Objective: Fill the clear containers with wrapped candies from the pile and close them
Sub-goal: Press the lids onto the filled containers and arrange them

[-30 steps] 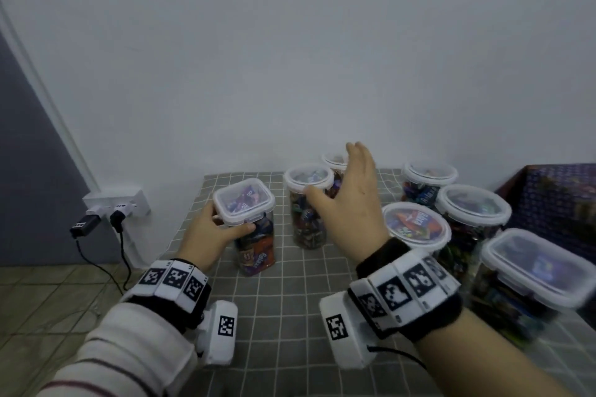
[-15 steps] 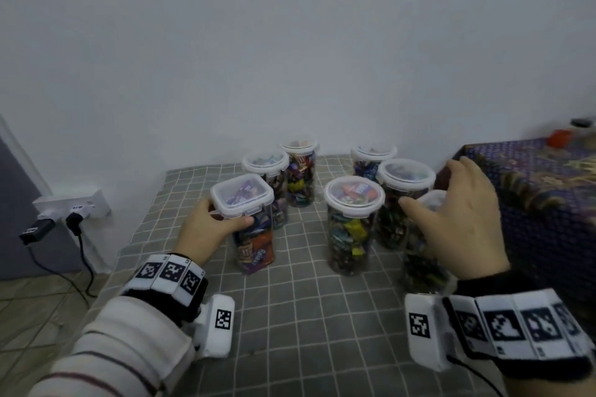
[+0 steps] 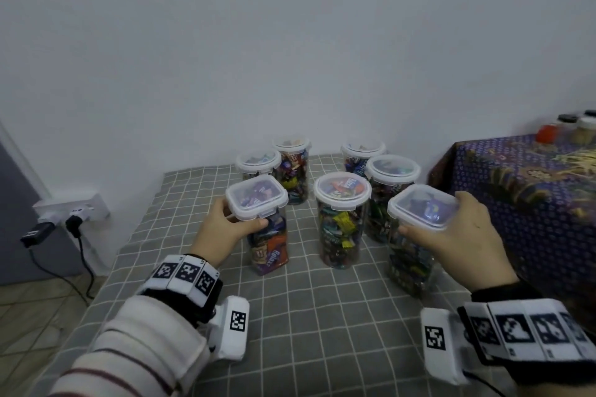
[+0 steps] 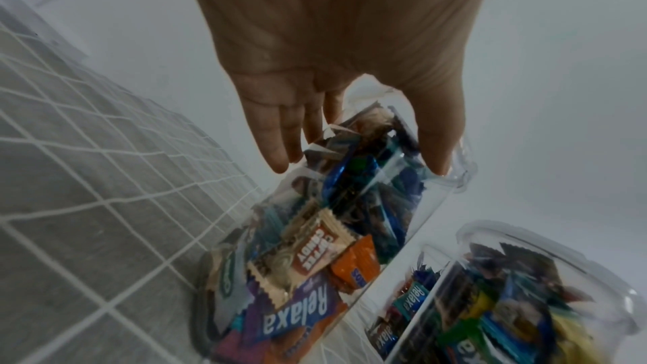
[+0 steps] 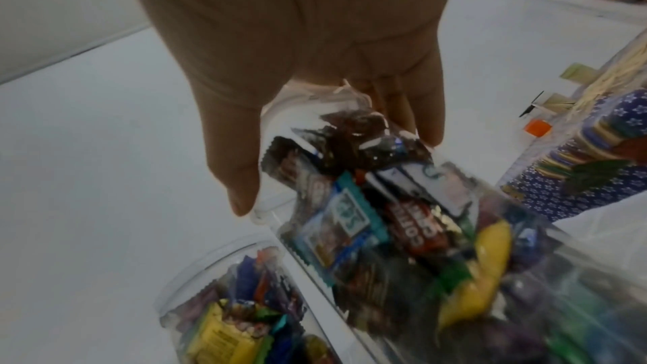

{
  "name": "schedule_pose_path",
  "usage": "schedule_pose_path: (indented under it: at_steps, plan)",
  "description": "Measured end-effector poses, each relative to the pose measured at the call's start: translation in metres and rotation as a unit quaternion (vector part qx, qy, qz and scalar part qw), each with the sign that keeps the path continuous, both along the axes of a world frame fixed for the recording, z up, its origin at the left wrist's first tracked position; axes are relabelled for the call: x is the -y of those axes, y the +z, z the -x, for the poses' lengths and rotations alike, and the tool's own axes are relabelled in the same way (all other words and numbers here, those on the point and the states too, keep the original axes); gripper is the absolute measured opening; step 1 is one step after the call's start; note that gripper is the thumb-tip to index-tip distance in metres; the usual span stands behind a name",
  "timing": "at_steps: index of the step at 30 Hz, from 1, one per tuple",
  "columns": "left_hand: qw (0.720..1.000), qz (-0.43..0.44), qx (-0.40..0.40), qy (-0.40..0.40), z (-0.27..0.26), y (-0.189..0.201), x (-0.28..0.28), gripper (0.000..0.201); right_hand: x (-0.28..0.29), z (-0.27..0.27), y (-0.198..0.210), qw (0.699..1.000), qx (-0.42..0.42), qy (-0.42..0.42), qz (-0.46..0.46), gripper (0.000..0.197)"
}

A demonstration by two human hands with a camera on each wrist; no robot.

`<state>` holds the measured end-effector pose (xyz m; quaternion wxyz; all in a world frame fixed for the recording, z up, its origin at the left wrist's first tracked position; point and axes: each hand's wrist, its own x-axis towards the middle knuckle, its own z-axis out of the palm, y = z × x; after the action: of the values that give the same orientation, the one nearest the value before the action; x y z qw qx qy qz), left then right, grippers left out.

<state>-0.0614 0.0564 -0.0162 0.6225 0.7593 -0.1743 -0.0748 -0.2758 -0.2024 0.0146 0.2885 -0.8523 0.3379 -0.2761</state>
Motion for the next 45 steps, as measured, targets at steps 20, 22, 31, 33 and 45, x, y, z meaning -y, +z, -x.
schedule_pose_path:
  at_steps: [20, 22, 31, 33, 45]
  plan:
    - [0.991, -0.076, 0.06, 0.097, -0.003, -0.004, -0.051, 0.085, -0.105, -0.024, 0.008, 0.942, -0.026, 0.332, -0.042, 0.092]
    - [0.988, -0.076, 0.063, 0.117, -0.005, -0.005, -0.062, 0.087, -0.112, -0.034, 0.006, 0.938, -0.024, 0.343, -0.03, 0.099]
    - [0.966, -0.067, 0.057, 0.244, -0.041, -0.013, -0.107, 0.081, -0.14, -0.096, -0.006, 0.923, 0.014, 0.38, -0.063, 0.105]
    - [0.958, -0.068, 0.06, 0.273, -0.046, -0.012, -0.112, 0.075, -0.143, -0.113, -0.006, 0.921, 0.019, 0.384, -0.067, 0.103]
    - [0.97, -0.003, 0.018, 0.241, -0.06, -0.014, -0.113, 0.085, -0.165, -0.197, -0.024, 0.91, 0.085, 0.384, -0.131, 0.087]
